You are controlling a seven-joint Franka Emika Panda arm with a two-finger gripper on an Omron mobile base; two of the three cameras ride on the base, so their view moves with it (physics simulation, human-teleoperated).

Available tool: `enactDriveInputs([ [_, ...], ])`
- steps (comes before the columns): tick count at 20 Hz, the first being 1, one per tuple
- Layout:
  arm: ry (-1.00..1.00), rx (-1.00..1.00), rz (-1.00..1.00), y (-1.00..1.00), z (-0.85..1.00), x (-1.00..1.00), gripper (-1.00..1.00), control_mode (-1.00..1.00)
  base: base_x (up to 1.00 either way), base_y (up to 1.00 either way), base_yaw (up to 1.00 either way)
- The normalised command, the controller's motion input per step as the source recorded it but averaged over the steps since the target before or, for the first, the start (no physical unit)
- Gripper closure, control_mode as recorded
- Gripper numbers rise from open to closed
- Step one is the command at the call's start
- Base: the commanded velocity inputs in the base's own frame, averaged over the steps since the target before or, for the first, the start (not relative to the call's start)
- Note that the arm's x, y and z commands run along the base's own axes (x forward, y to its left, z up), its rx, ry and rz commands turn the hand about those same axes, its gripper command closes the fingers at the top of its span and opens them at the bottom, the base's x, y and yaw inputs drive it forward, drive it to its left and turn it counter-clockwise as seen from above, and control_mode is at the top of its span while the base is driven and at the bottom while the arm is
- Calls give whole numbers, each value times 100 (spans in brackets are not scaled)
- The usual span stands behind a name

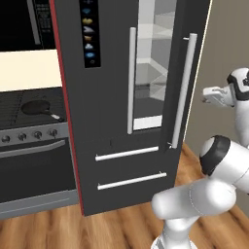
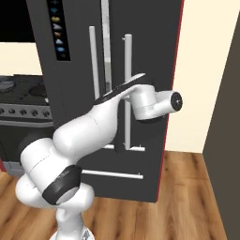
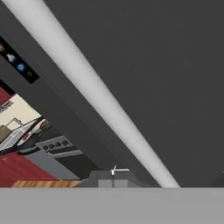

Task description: Place one of the steaks on the plate and the other in the bowl. Then place the bowl in the fridge.

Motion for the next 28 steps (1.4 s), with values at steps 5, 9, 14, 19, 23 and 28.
enactDriveInputs([
  [5, 0, -2, -2, 25, 1, -55, -100, -100, 0, 0, 0],
  [9, 0, -9, -4, 61, 11, -18, -100, -100, 0, 0, 0],
  [14, 0, -19, -3, 89, 22, -9, -100, -100, 0, 0, 0],
  [19, 6, -34, -12, 98, 14, -6, -100, -100, 0, 0, 0],
  [23, 6, -61, -11, 100, -32, -3, -100, -100, 0, 0, 0],
  [28, 9, -67, -7, 100, -35, 0, -100, -100, 0, 0, 0],
])
